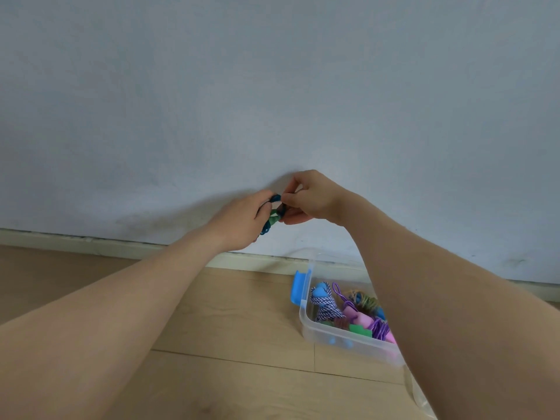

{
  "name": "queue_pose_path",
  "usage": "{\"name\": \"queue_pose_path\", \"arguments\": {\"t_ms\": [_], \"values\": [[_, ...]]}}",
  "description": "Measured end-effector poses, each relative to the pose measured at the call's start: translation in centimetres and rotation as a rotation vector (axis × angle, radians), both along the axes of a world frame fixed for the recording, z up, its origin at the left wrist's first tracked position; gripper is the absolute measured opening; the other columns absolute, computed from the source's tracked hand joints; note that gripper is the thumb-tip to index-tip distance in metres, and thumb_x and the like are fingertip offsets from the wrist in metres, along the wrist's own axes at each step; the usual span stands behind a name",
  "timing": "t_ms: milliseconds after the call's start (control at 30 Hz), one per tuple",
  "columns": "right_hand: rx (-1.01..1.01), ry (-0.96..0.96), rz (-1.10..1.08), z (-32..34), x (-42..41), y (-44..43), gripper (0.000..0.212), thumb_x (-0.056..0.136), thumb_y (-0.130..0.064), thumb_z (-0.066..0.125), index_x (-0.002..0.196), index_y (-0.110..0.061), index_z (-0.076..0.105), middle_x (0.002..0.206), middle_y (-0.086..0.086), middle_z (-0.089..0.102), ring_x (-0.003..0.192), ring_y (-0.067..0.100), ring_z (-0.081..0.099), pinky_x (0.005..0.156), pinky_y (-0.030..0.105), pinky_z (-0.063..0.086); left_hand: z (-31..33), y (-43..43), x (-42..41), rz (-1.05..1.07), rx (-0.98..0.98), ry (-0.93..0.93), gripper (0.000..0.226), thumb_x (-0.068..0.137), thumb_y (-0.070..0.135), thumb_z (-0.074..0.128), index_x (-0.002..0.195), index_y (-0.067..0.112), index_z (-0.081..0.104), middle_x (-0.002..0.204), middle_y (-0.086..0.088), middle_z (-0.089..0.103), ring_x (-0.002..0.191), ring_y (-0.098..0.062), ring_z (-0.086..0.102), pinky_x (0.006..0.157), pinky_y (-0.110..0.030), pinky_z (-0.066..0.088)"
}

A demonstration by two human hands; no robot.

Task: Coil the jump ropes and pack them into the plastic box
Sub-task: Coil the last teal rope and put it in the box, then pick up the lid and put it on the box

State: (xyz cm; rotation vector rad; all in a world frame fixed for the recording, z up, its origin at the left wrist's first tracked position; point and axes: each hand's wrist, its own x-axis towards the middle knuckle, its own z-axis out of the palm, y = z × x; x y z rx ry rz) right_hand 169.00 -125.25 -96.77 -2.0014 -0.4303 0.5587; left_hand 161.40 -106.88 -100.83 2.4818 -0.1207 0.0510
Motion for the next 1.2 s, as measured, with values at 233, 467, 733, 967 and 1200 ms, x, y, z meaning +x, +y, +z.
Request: {"name": "queue_pose_path", "arguments": {"t_ms": [233,467,733,967,1200], "values": [[0.063,0.156,-0.038,-0.7,-0.2,-0.7,0.022,0.106,-0.005,0.056,0.107,0.011,0.071,0.097,0.023,0.079,0.091,0.031,0.080,0.081,0.034,0.066,0.7,-0.9,-0.9,-0.050,0.244,-0.035,0.042,0.107,0.027,0.030,0.143,0.050,0.031,0.076,0.007,0.058,0.068,-0.023,0.058,0.058,-0.037,0.042],[-0.039,0.178,0.044,0.0,-0.9,-2.5,0.023,0.108,-0.012,0.055,0.108,0.002,0.074,0.103,0.019,0.080,0.100,0.026,0.079,0.089,0.036,0.063,0.9,-3.8,-0.2,0.025,0.443,-0.064,0.030,0.102,0.059,0.048,0.120,0.035,0.051,0.085,0.011,0.056,0.081,-0.025,0.056,0.061,-0.034,0.035],[-0.140,0.077,-0.012,3.2,-0.9,-5.7,0.009,0.104,-0.006,0.057,0.107,0.001,0.060,0.095,0.016,0.081,0.091,0.028,0.080,0.087,0.043,0.065,-0.4,-4.2,-0.9,0.036,0.351,-0.050,0.024,0.103,0.049,0.044,0.093,0.028,0.049,0.075,0.008,0.059,0.070,-0.022,0.058,0.055,-0.032,0.035],[-0.641,0.002,0.052,4.2,-1.6,-9.4,0.032,0.097,-0.004,0.042,0.108,-0.011,0.071,0.084,0.009,0.081,0.081,0.025,0.081,0.081,0.043,0.066,-1.3,-8.9,-1.2,-0.193,0.013,0.215,0.033,0.101,0.059,0.049,0.107,0.027,0.051,0.086,0.004,0.072,0.081,-0.020,0.070,0.078,-0.041,0.055],[-1.033,-0.105,0.133,3.7,-2.1,-11.2,0.029,0.092,-0.003,0.049,0.108,-0.010,0.072,0.082,0.015,0.079,0.077,0.032,0.080,0.082,0.051,0.065,-1.9,-13.5,-0.5,-0.282,-0.039,0.459,0.044,0.090,0.032,0.063,0.129,0.024,0.045,0.099,-0.006,0.065,0.077,-0.019,0.058,0.071,-0.035,0.046]]}}
